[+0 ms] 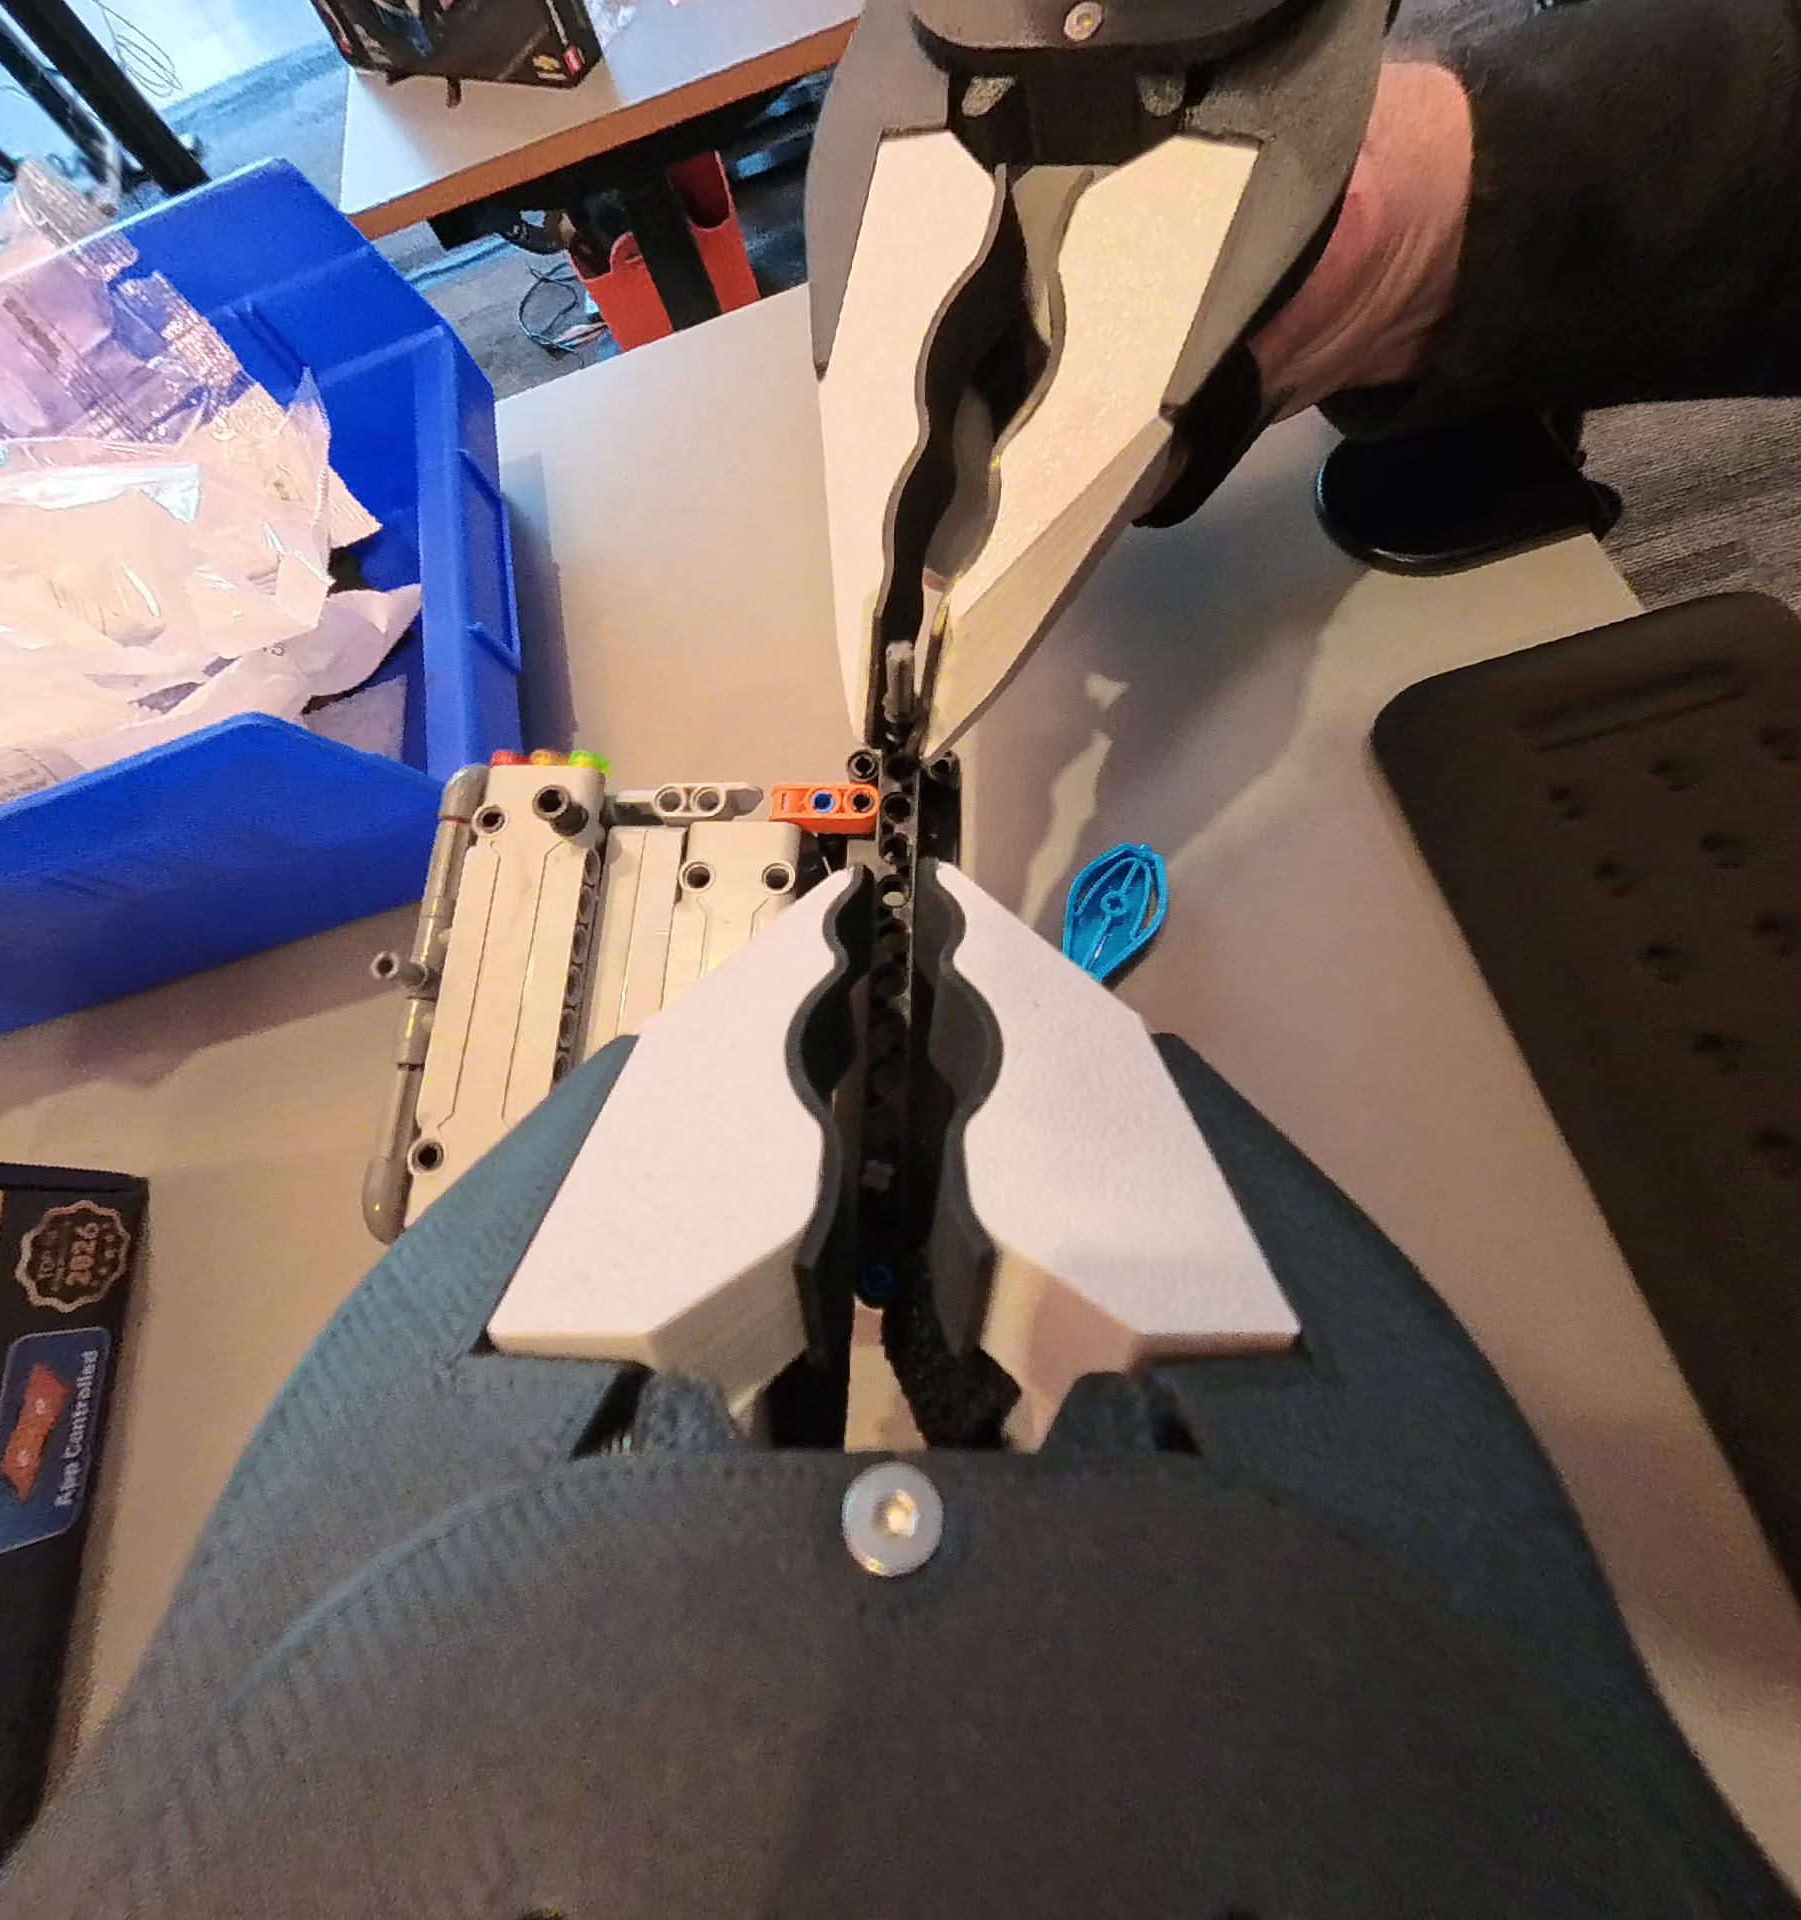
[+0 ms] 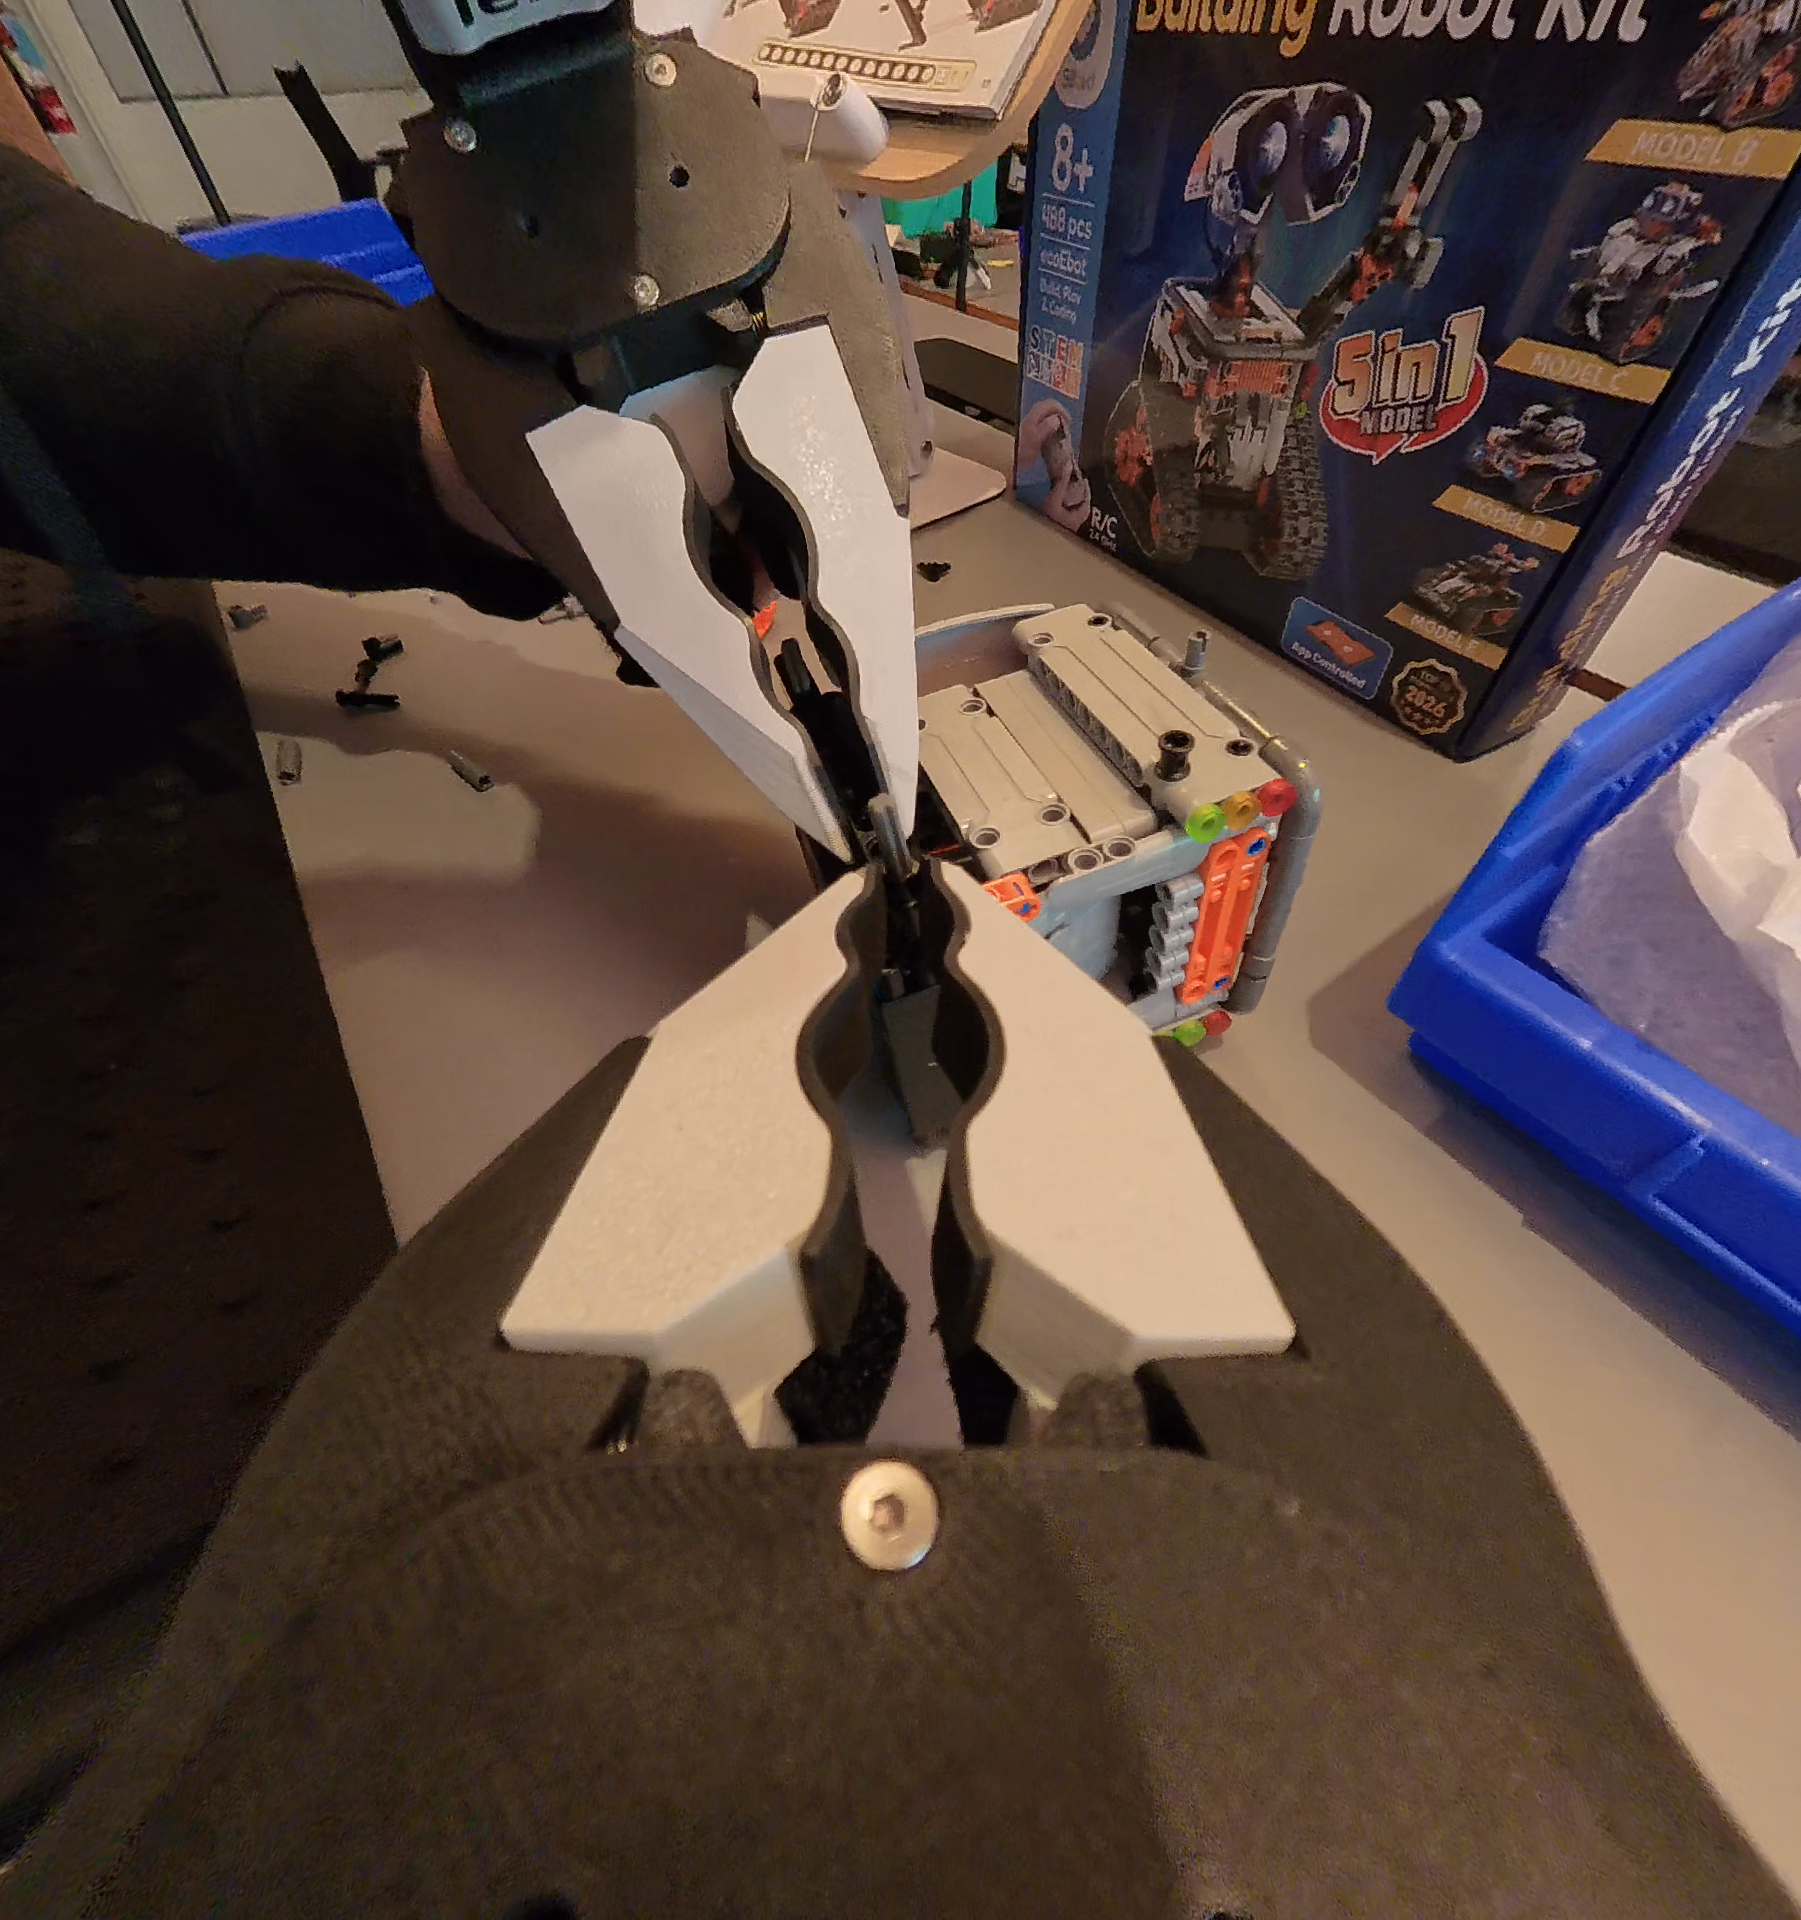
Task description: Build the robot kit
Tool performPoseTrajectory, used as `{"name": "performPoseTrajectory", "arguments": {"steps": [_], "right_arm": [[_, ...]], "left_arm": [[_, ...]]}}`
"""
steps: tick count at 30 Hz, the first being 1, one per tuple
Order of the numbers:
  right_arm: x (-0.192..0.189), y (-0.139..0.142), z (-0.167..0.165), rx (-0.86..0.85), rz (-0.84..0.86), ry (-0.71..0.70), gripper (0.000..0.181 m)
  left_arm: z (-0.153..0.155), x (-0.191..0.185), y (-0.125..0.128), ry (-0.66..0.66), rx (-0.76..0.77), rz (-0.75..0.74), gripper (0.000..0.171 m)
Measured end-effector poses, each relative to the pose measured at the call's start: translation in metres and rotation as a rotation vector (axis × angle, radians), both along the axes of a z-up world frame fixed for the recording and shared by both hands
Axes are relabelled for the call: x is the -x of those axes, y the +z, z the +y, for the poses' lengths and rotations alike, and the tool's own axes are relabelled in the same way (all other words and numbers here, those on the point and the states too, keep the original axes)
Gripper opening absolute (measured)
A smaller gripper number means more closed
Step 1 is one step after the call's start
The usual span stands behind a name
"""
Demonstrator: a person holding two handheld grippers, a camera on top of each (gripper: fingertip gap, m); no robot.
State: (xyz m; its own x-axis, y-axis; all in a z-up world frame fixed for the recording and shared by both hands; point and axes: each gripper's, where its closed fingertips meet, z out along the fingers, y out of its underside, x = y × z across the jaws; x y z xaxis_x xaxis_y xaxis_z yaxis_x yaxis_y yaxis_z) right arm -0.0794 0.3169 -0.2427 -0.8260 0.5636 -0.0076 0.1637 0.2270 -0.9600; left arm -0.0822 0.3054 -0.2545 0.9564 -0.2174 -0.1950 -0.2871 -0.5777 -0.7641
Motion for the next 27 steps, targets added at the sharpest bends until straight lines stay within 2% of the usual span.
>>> {"name": "performPoseTrajectory", "arguments": {"steps": [2, 7, 8, 13, 16, 17, 18, 22, 27], "right_arm": [[0.001, 0.0, 0.0, 0.007, 0.001, -0.006, 0.003], [0.005, -0.003, 0.001, 0.078, -0.125, 0.007, 0.003], [0.006, -0.006, 0.002, 0.077, -0.136, 0.0, 0.004], [0.006, -0.006, 0.001, 0.11, -0.152, -0.002, 0.004], [0.006, -0.004, 0.002, 0.062, -0.148, -0.016, 0.004], [0.006, -0.003, 0.003, 0.076, -0.158, -0.016, 0.008], [0.006, -0.001, 0.005, 0.096, -0.169, -0.028, 0.022], [0.003, 0.01, 0.023, 0.118, -0.152, -0.079, 0.021], [-0.006, 0.006, 0.02, 0.048, -0.171, -0.091, 0.02]], "left_arm": [[0.0, 0.001, 0.0, 0.006, -0.011, -0.013, 0.006], [0.002, 0.002, 0.0, 0.029, 0.014, -0.208, 0.005], [0.002, 0.004, -0.004, 0.037, 0.03, -0.17, 0.007], [0.001, 0.004, -0.004, 0.04, 0.034, -0.209, 0.006], [0.001, 0.004, -0.004, 0.032, 0.057, -0.175, 0.006], [0.002, 0.003, -0.003, 0.039, 0.058, -0.195, 0.006], [0.001, 0.003, -0.003, 0.047, 0.054, -0.199, 0.007], [-0.013, 0.005, 0.006, 0.082, 0.04, -0.159, 0.029], [-0.045, 0.013, 0.028, 0.175, -0.011, -0.184, 0.033]]}}
